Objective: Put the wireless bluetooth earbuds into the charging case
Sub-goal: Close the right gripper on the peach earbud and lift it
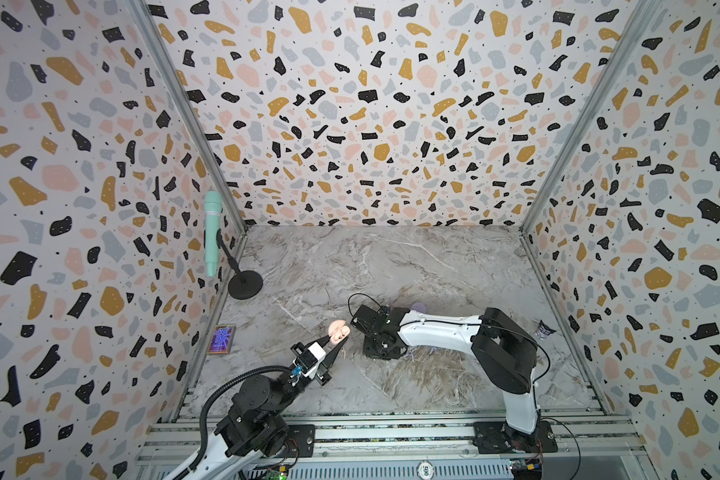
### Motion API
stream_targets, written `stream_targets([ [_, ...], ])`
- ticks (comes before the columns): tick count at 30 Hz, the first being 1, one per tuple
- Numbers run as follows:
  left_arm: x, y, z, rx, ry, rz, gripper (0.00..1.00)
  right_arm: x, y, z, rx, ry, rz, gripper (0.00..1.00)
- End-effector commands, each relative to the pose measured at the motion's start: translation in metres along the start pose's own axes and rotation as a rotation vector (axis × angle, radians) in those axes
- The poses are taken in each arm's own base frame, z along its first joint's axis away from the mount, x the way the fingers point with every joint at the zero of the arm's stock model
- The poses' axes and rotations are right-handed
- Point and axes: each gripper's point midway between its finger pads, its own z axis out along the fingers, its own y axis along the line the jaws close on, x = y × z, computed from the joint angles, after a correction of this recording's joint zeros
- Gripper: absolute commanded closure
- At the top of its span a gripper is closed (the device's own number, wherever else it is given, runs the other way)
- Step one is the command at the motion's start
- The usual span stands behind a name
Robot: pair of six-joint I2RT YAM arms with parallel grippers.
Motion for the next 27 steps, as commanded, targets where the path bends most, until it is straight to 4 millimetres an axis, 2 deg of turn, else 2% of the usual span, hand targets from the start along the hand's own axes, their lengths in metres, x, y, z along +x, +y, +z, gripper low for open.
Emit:
stream_targets([
  [1,-0.01,-0.001,-0.001,0.005,-0.048,0.01,1.0,0.006,-0.011,0.004,0.014,0.028,-0.004,0.84],
  [12,-0.009,-0.002,-0.001,0.01,-0.046,0.011,1.0,0.006,-0.014,-0.002,-0.031,0.015,-0.009,1.0],
  [27,-0.007,-0.005,0.0,0.025,-0.041,0.008,1.0,0.004,-0.007,-0.03,-0.168,-0.049,-0.078,1.0],
])
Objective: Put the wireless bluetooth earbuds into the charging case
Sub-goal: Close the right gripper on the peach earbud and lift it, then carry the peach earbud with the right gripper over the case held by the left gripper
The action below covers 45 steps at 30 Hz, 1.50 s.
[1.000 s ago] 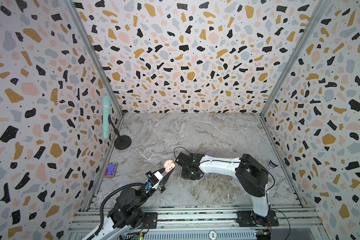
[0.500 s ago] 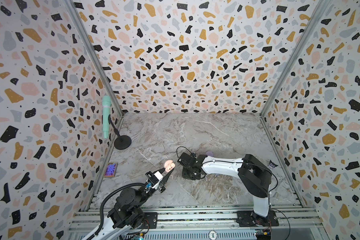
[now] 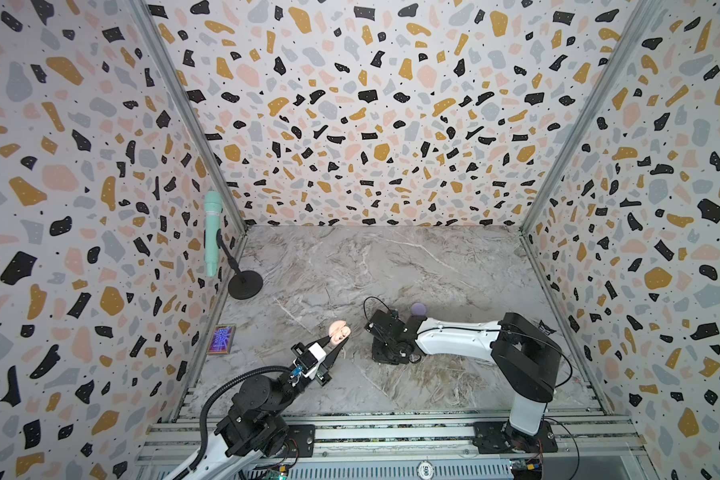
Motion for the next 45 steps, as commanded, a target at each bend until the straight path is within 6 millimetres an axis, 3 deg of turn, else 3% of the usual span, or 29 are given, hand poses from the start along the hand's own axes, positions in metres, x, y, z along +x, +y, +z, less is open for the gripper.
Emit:
stream_targets([
  [1,-0.007,-0.004,0.0,0.018,-0.039,0.007,1.0,-0.008,0.01,-0.02,-0.051,-0.041,-0.037,1.0],
  [8,-0.001,-0.01,0.004,0.054,-0.015,0.0,1.0,-0.006,0.012,-0.031,-0.102,-0.061,-0.068,1.0],
  [23,0.015,-0.019,0.016,0.101,0.047,-0.023,1.0,-0.013,0.022,-0.079,-0.215,-0.211,-0.162,1.0],
  [38,0.02,-0.007,0.021,0.026,0.068,-0.069,1.0,-0.019,0.038,-0.129,-0.313,-0.34,-0.234,1.0],
  [45,0.021,-0.005,0.023,0.016,0.071,-0.088,1.0,-0.021,0.049,-0.164,-0.383,-0.434,-0.272,1.0],
])
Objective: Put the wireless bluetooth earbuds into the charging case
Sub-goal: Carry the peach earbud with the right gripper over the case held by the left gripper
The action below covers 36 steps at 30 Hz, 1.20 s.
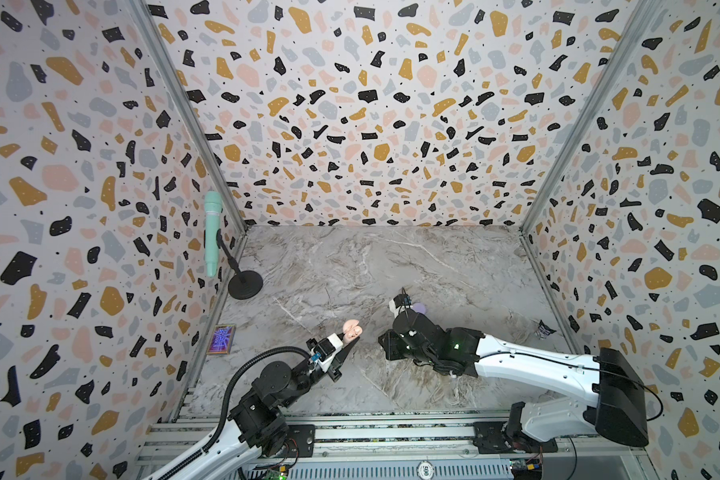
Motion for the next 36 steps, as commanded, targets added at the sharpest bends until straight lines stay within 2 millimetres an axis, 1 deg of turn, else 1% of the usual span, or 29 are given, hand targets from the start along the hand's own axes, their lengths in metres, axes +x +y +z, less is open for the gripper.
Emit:
stream_targets([
  [1,-0.017,0.005,0.0,-0.026,-0.07,-0.019,1.0,-0.019,0.014,-0.021,-0.049,-0.093,-0.033,1.0],
  [4,-0.016,0.005,0.001,-0.022,-0.067,-0.023,1.0,-0.027,0.021,-0.033,-0.079,-0.13,-0.045,1.0],
  [8,-0.016,0.008,0.001,-0.039,-0.069,-0.041,1.0,-0.032,0.025,-0.04,-0.092,-0.156,-0.05,1.0],
  [22,-0.012,0.007,0.006,-0.032,-0.046,-0.086,1.0,-0.052,0.063,-0.071,-0.166,-0.261,-0.107,1.0],
  [30,-0.011,0.005,0.008,-0.02,-0.041,-0.099,1.0,-0.06,0.079,-0.08,-0.199,-0.302,-0.129,1.0],
  [36,-0.011,0.002,0.008,-0.005,-0.042,-0.105,1.0,-0.065,0.089,-0.082,-0.216,-0.322,-0.15,1.0],
])
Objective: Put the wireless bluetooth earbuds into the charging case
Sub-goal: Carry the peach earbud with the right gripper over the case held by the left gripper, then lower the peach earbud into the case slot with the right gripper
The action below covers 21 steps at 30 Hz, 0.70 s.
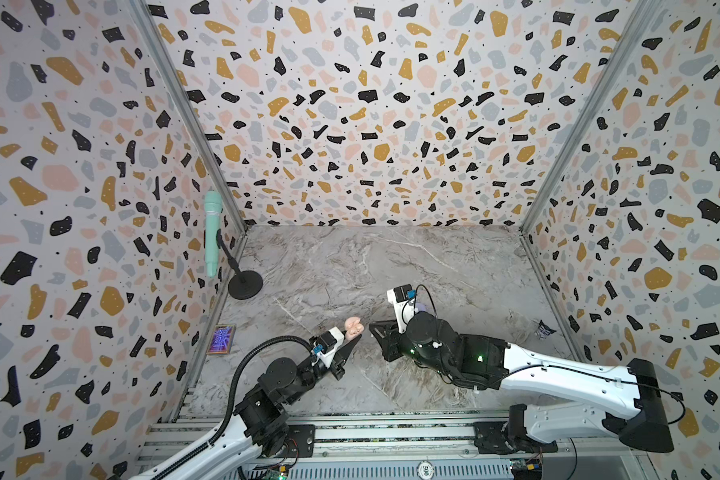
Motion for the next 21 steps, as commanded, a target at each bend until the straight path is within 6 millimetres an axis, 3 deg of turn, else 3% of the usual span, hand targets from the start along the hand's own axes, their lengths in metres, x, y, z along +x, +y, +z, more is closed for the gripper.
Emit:
stream_targets([
  [1,-0.022,-0.001,-0.001,0.012,-0.08,-0.009,1.0,-0.026,0.018,-0.009,-0.042,-0.073,-0.008,1.0],
  [21,-0.024,-0.015,-0.001,0.093,-0.089,-0.027,1.0,-0.022,0.032,0.003,-0.074,-0.081,-0.028,1.0],
])
